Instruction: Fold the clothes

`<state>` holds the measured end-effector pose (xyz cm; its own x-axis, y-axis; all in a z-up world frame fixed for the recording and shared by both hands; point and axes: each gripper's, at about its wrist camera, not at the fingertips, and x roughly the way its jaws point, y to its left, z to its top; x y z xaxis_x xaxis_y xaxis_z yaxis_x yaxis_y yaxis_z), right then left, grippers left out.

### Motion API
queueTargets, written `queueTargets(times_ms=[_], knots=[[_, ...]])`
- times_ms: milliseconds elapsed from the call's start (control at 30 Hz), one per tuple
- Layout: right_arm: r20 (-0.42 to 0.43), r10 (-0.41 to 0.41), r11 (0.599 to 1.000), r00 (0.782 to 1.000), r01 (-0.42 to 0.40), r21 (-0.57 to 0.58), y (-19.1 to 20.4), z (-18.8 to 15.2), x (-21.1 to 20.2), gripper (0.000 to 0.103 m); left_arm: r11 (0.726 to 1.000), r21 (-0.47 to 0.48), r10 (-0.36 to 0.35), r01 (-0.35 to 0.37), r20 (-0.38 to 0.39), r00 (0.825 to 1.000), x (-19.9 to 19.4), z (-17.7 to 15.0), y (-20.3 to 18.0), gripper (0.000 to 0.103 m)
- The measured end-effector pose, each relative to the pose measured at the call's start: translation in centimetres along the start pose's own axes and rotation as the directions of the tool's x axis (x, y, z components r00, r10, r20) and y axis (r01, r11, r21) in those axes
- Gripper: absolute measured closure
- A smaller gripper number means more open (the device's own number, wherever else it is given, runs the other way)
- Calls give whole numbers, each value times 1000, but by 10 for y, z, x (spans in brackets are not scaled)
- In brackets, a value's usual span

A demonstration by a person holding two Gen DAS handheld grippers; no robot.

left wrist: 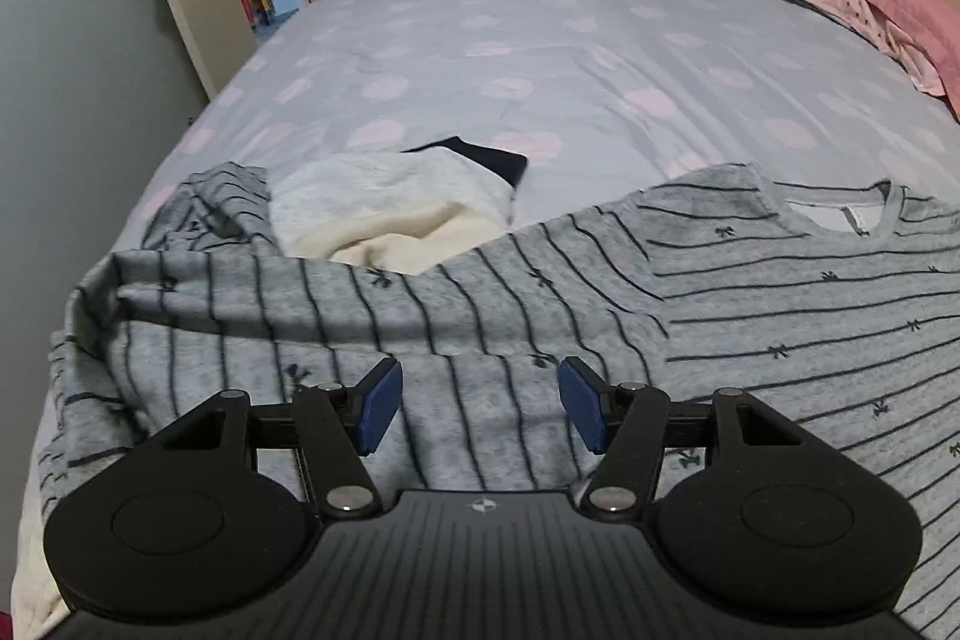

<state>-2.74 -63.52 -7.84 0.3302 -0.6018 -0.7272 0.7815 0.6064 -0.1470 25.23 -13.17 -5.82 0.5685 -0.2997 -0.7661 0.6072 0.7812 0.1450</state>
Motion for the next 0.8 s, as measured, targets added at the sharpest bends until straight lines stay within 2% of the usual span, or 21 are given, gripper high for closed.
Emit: queueTargets(times_ms=[167,233,433,500,600,800], knots=[[-60,5,1000,998,-5,1,3,2,13,99,999,33,-12,14,-47,999,5,-7,-9,46],[-48,-13,1000,999,12,-11,4,-1,9,95,999,41,-30,32,-66,997,4,-12,-12,46],[-45,135,991,990,-135,-2,-3,-8,-29,92,995,36,-89,95,-134,987,-3,-28,-21,46],[-72,188,980,980,-191,-46,5,-18,-44,90,993,28,-108,114,-152,982,-11,-36,-26,46],[-109,246,955,963,-260,-143,26,-35,-68,76,990,27,-133,140,-185,974,-26,-54,-34,46],[-146,298,913,943,-326,-246,54,-83,-120,75,979,53,-176,195,-254,951,-58,-103,-50,50]])
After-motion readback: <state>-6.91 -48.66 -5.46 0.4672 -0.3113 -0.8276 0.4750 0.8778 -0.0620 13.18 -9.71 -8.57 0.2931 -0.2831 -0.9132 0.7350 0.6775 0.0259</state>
